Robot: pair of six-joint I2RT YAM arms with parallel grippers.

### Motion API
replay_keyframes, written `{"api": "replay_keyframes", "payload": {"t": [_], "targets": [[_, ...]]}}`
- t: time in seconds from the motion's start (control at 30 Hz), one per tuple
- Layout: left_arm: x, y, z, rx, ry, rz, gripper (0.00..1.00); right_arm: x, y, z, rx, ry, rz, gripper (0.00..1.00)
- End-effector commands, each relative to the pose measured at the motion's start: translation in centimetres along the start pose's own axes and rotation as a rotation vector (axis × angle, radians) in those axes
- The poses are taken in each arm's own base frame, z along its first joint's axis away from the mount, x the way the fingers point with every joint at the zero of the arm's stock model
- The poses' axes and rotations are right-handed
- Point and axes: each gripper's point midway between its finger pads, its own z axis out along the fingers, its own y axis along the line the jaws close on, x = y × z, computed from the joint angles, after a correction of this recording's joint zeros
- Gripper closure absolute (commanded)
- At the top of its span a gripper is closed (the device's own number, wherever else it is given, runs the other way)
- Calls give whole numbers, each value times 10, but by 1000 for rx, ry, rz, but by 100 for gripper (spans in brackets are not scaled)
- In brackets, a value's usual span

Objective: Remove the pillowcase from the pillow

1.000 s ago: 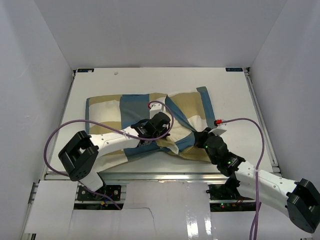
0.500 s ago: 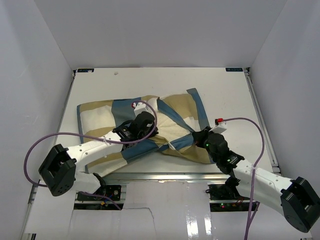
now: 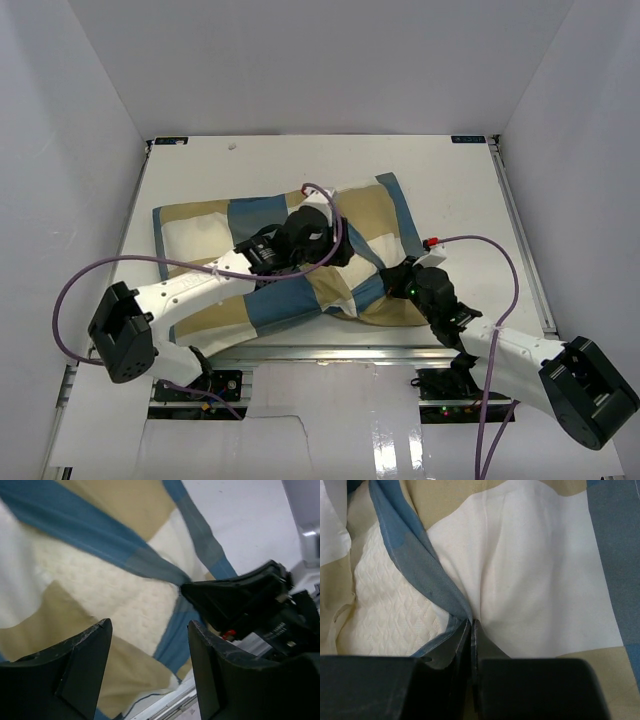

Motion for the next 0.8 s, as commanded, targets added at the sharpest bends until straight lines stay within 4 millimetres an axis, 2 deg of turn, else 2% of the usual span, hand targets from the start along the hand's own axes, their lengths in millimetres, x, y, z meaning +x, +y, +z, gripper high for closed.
{"api": "replay_keyframes", "payload": {"t": [0.0,0.03,0.13,0.17,0.23,0.27,0.33,0.43,0.47,0.5,0.57,0.63,0.67,0.7,0.77], "targets": [[16,-34,-3,39,78,112,27,6,-6,0,2,9,-13,92],[20,-38,1,40,91,118,27,5,-5,0,-1,6,-9,92],[36,-33,22,-53,136,113,26,5,-5,-1,-4,2,-6,92],[48,-13,32,-161,163,102,26,5,-5,-2,-5,1,-5,92],[53,-2,40,-236,169,97,26,4,-7,-4,2,-7,-10,92],[63,9,47,-289,189,96,26,3,-9,-5,6,-14,-13,92],[72,16,55,-319,204,94,25,2,-11,-7,13,-23,-15,92],[86,19,76,-339,232,107,23,1,-12,-8,14,-30,-14,92],[86,15,84,-323,224,107,21,0,-10,-8,7,-30,-15,92],[97,14,94,-306,254,124,20,1,-10,-9,5,-30,-16,92],[100,6,106,-265,246,116,20,2,-11,-8,5,-26,-18,92],[104,9,112,-279,245,114,30,4,-13,-9,8,-25,-20,92],[104,12,114,-292,236,112,44,6,-15,-9,11,-23,-21,92],[101,15,114,-311,221,95,74,7,-16,-10,13,-21,-22,92],[98,22,111,-336,210,89,95,8,-18,-10,15,-23,-20,92]]}}
